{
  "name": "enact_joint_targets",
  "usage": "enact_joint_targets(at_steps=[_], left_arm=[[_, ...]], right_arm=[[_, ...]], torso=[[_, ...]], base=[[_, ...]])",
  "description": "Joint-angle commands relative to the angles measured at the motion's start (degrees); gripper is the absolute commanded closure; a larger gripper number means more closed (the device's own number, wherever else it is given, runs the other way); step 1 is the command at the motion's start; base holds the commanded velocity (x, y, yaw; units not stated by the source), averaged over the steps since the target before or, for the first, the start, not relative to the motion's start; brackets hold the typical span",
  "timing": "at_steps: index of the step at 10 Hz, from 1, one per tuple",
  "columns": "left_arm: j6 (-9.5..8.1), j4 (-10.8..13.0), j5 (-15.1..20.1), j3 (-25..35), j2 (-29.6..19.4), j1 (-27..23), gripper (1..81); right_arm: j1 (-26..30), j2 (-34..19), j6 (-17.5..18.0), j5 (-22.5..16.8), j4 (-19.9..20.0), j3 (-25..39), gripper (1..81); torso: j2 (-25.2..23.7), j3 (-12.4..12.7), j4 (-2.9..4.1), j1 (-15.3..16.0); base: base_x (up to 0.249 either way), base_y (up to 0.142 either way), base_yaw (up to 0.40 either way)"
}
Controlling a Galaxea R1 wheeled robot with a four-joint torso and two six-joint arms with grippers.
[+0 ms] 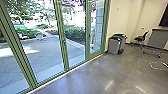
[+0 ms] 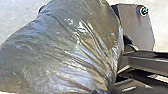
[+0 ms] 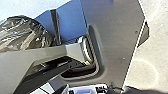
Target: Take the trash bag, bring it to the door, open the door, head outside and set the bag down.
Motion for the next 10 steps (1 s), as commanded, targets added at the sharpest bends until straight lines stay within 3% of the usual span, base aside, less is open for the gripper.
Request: enact_joint_targets(at_steps=[1,3,5,10], left_arm=[[0.49,0.11,4.18,-0.22,-0.2,-3.14,81.1],[0.49,0.11,4.18,-0.22,-0.28,-3.23,81.1],[0.49,0.11,4.18,-0.22,-0.19,-3.23,81.1],[0.49,0.11,4.18,-0.22,-0.19,-3.23,81.1]], right_arm=[[1.93,0.18,-0.29,-3.14,-0.62,0.28,1.0],[1.93,0.18,-0.29,-3.14,-0.62,0.28,1.0],[1.93,0.18,-0.29,-3.14,-0.62,0.19,1.0],[1.93,0.18,-0.29,-3.14,-0.62,0.02,1.0]], torso=[[0.0,0.0,0.0,0.0],[0.0,5.49,0.0,0.0],[0.02,1.35,0.0,0.02],[0.0,2.64,0.0,-0.05]], base=[[0.154,0.0,0.0],[0.154,0.0,0.0],[0.154,-0.064,0.0],[0.154,-0.076,0.0]])
